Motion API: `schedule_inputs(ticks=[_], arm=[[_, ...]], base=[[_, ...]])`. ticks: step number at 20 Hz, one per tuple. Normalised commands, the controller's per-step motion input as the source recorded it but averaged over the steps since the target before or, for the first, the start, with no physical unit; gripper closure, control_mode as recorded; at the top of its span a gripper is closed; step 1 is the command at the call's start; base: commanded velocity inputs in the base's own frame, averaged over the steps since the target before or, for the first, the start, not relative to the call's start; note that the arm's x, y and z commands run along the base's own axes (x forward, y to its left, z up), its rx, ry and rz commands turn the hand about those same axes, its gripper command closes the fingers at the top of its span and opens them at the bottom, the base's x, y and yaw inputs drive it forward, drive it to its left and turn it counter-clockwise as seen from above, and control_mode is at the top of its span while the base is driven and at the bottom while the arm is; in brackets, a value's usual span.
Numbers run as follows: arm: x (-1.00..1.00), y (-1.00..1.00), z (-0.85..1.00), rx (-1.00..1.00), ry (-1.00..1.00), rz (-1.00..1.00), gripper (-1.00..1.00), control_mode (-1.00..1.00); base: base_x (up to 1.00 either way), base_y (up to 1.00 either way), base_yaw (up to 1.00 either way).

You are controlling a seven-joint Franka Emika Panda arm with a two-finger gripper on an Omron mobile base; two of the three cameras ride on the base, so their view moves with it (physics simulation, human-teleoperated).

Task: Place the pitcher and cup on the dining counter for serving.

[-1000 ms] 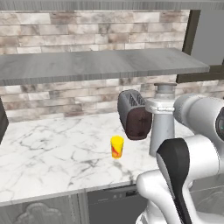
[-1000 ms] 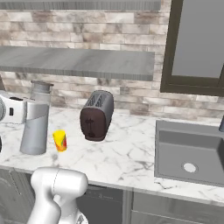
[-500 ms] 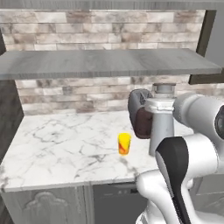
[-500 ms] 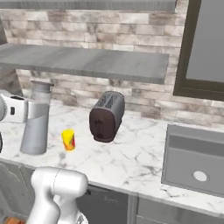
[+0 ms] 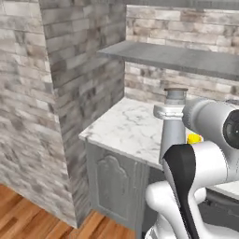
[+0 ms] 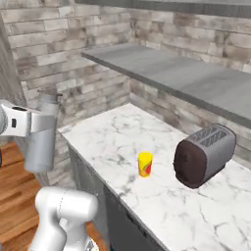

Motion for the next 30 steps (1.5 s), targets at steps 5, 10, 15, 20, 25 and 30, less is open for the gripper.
schedule_inputs(ticks=[5,10,15,20,25,30], arm=[[0.0,0.0,0.0,0.0,0.0,0.0,1.0,1.0],[0.0,0.0,0.0,0.0,0.0,0.0,1.0,1.0],[0.0,0.0,0.0,0.0,0.0,0.0,1.0,1.0],[0.0,0.0,0.0,0.0,0.0,0.0,1.0,1.0],[0.0,0.0,0.0,0.0,0.0,0.0,1.0,1.0],[0.0,0.0,0.0,0.0,0.0,0.0,1.0,1.0]], base=[[-0.03,0.0,1.0],[-0.03,0.0,1.0],[-0.02,0.0,1.0],[0.0,0.0,1.0],[0.12,0.0,0.99],[0.87,-0.02,0.74]])
